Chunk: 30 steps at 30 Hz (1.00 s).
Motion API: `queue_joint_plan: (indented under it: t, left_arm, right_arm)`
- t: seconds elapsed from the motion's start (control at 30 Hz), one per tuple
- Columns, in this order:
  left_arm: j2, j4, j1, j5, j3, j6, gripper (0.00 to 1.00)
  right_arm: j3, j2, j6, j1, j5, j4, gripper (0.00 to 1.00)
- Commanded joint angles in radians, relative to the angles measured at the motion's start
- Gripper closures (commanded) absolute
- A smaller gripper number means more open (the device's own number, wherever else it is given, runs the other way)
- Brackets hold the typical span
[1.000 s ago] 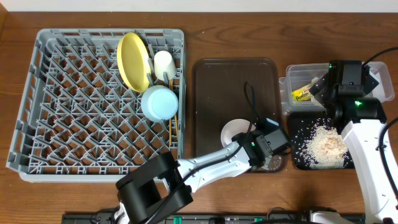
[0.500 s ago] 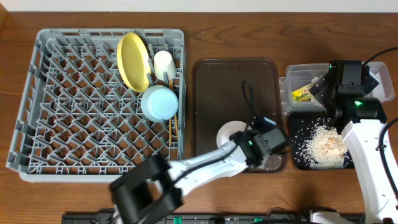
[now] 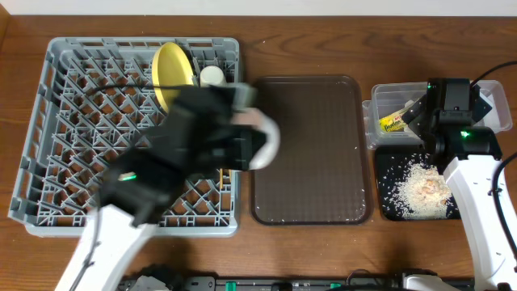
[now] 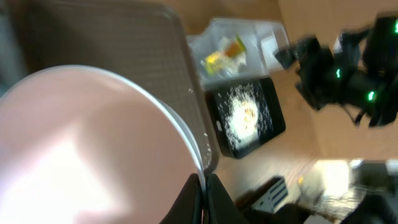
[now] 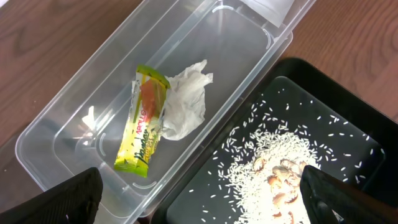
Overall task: Sort waste into correct bins and load items into the dishwasher rack
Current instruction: 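Carry the white bowl left into the dish rack beside the blue bowl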
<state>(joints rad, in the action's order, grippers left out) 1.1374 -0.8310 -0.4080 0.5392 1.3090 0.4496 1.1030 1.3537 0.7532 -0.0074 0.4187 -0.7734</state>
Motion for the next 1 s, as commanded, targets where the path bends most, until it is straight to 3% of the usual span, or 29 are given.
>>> queue_joint_plan:
  t: [0.0, 0.17, 0.3, 0.67, 0.97]
  left_arm:
    - [-0.012, -0.052, 0.175, 0.326, -0.016, -0.133, 0.94]
    - [0.026, -0.060, 0.374, 0.840, -0.078, -0.261, 0.94]
    - [0.088, -0.058, 0.476, 1.025, -0.135, -0.328, 0.94]
    - [0.292, -0.058, 0.658, 1.033, -0.343, -0.435, 0.94]
    - [0.466, -0.054, 0.729, 1.033, -0.435, -0.534, 0.94]
  right_arm:
    - [0.000, 0.000, -0.007, -0.006, 0.010, -0.002, 0.01]
    - [0.000, 0.000, -0.007, -0.006, 0.010, -0.002, 0.01]
    - [0.000, 0.000, -0.007, -0.006, 0.010, -0.002, 0.01]
    - [0.000, 0.000, -0.007, -0.006, 0.010, -0.002, 0.01]
    - [0.000, 0.000, -0.007, -0.006, 0.010, -0.002, 0.01]
